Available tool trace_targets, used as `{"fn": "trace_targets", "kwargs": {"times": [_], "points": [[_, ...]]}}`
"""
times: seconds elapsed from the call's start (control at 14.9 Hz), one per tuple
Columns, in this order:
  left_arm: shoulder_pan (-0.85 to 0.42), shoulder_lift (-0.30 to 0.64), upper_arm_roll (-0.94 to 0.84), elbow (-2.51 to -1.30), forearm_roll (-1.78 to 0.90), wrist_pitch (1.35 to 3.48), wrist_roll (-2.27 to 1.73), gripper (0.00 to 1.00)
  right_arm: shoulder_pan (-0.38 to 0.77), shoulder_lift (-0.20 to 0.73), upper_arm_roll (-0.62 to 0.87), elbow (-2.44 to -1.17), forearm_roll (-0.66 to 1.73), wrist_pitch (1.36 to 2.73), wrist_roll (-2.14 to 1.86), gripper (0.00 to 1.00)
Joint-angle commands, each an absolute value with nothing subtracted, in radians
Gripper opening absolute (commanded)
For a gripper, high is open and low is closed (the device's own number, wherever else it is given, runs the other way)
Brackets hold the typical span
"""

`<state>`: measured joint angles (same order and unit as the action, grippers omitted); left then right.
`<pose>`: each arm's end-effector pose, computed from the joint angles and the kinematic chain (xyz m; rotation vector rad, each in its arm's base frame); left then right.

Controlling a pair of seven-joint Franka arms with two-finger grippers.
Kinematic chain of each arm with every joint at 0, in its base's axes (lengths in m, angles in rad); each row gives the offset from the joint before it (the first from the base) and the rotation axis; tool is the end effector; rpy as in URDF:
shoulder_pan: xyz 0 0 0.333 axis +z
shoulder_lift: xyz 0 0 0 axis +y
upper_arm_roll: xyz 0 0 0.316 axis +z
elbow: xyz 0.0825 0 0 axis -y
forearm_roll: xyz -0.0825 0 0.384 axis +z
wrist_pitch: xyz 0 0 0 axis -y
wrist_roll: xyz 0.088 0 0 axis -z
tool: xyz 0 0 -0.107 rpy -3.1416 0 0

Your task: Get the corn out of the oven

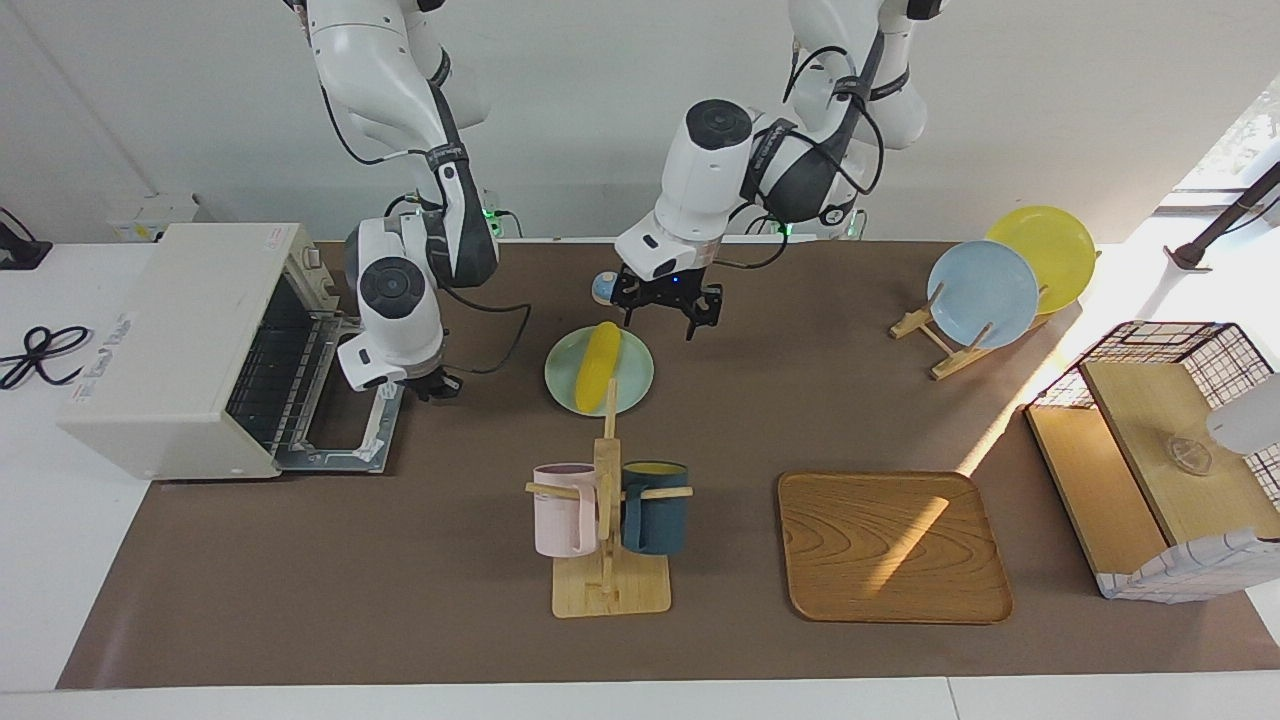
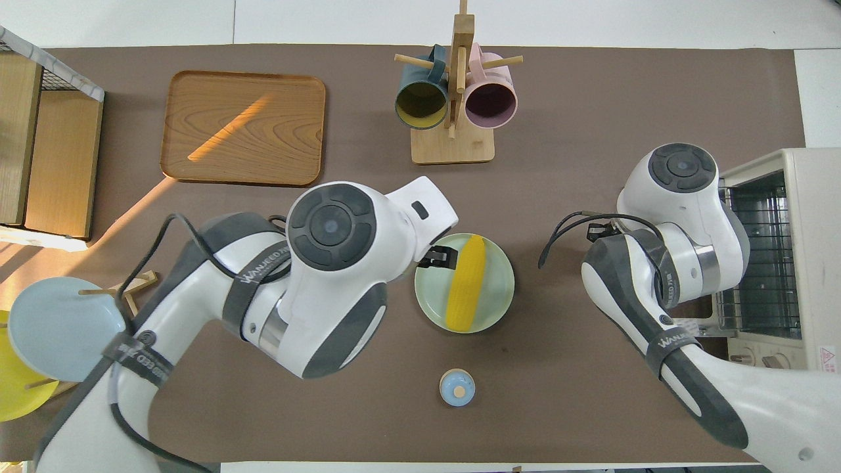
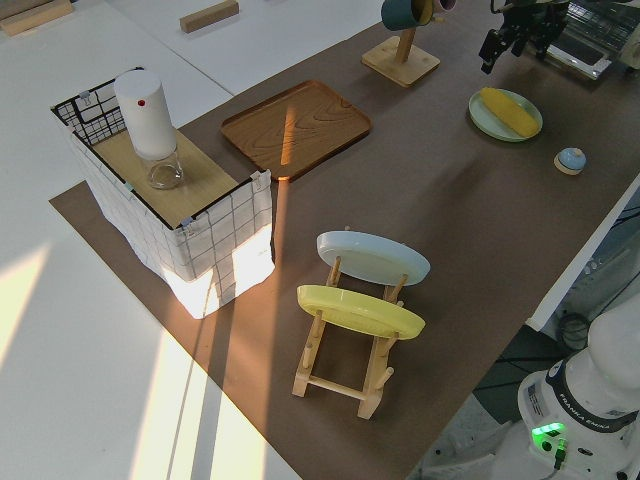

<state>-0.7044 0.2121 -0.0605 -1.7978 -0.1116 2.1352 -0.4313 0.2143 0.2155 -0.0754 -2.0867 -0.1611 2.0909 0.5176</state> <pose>0.4531 -0.4385 0.4413 2.9504 -0.4122 0.0616 0.5488 0.0693 0.3068 2.8967 -0.4136 -0.2239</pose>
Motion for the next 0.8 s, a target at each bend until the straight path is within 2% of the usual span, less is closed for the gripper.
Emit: {"fn": "trace_targets", "kwargs": {"times": [0.0,0.13,0.54,0.74], "points": [[-0.791,0.322,-0.038,-1.749,-0.120,2.215,-0.436,1.00,0.189,0.186,-0.061,-2.155,-0.208,2.154,0.503,0.00],[-0.814,0.385,-0.040,-1.730,-0.086,2.253,-0.434,1.00,0.187,0.186,-0.063,-2.160,-0.216,2.161,0.497,0.00],[-0.868,0.440,-0.040,-1.743,-0.091,2.325,-0.463,1.00,0.175,0.187,-0.063,-2.160,-0.313,2.148,0.480,0.00],[-0.881,0.443,-0.040,-1.789,-0.089,2.367,-0.463,1.00,0.176,0.187,-0.061,-2.158,-0.351,2.138,0.477,0.00]]}}
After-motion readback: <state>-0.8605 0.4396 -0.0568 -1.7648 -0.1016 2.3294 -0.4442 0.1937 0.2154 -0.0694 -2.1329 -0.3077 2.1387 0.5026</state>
